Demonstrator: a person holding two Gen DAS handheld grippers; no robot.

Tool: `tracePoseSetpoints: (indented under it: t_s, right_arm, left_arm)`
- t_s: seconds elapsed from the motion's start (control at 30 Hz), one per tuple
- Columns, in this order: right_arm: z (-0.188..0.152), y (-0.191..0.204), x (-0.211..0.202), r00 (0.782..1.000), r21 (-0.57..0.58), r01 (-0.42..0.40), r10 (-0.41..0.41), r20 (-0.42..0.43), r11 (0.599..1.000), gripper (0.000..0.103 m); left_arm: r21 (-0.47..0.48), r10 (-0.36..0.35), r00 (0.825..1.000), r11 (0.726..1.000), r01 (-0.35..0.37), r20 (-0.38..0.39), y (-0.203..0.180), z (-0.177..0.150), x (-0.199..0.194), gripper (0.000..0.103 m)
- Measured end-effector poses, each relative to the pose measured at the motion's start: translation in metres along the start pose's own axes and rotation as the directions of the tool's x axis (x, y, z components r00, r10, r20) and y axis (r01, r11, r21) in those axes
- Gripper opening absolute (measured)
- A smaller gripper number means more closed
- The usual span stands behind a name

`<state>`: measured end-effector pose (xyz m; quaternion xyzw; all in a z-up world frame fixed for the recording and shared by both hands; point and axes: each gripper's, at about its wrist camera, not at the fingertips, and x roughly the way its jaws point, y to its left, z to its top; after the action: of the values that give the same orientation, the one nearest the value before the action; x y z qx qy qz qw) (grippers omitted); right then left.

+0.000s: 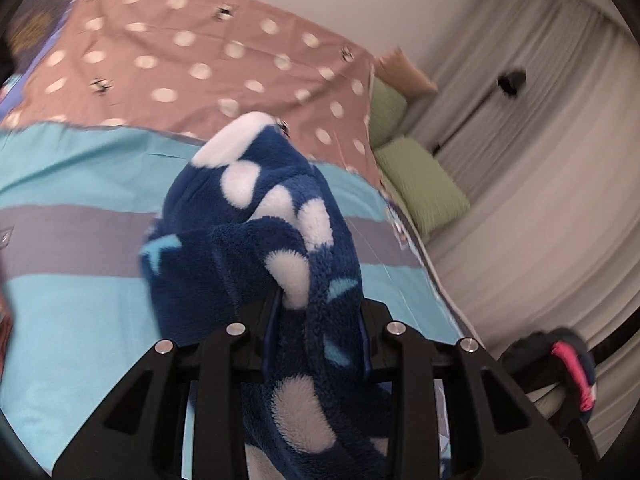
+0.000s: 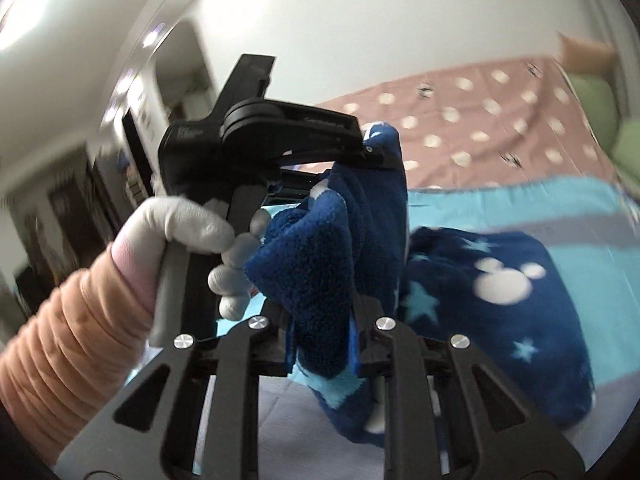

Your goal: Fold small clothes

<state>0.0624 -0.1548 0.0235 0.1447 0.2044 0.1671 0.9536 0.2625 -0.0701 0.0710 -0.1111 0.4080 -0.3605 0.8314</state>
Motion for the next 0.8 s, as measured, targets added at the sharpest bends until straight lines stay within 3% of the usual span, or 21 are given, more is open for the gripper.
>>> tracePoseSetpoints:
  t_s: [0.13, 0.33, 0.43, 0.5, 0.57, 0.6, 0.7, 0.8]
  right_arm:
    - [-0.002, -0.065, -0.027, 1.000, 0.170, 0.018, -0.020, 0.009, 0.985, 0.018]
    - [-0.037, -0.159, -0.051, 0.999, 0.425, 0.040, -0.034, -0.022, 0.904, 0.018]
    - [-0.075, -0.206, -0.052, 0.998, 0.593, 0.040, 0.001, -0.068, 0.804, 0.018]
    - [-0.097, -0.228, -0.052, 0.997, 0.680, -0.002, 0.056, -0.057, 0.733, 0.018]
    - [-0.114, -0.244, -0.049, 0.992, 0.749, -0.056, 0.123, -0.035, 0.661, 0.018]
    - [-0.117, -0.247, -0.049, 0.991, 0.759, -0.068, 0.135, -0.026, 0.648, 0.018]
    - [-0.111, -0.242, -0.052, 0.992, 0.724, -0.054, 0.119, -0.039, 0.688, 0.020]
    - [-0.111, -0.238, -0.053, 0.993, 0.710, -0.039, 0.107, -0.051, 0.703, 0.024]
  left_arm:
    - [0.082, 0.035, 0.995, 0.996, -0.028, -0.089, -0.050, -0.005, 0.063, 0.031]
    - [0.195, 0.103, 0.977, 0.979, -0.066, -0.188, -0.094, -0.030, 0.152, 0.040]
    - [0.164, 0.052, 0.977, 0.986, -0.017, -0.208, -0.098, -0.038, 0.174, 0.041]
    - [0.148, -0.008, 0.977, 0.988, 0.040, -0.214, -0.103, -0.039, 0.174, 0.043]
    - [0.170, -0.035, 0.977, 0.983, 0.072, -0.210, -0.114, -0.040, 0.168, 0.046]
    - [0.210, -0.024, 0.980, 0.975, 0.067, -0.198, -0.119, -0.040, 0.159, 0.046]
    - [0.312, 0.032, 0.991, 0.950, 0.009, -0.127, -0.124, -0.038, 0.124, 0.051]
    - [0.384, 0.151, 0.989, 0.913, -0.137, -0.006, -0.108, -0.035, 0.086, 0.051]
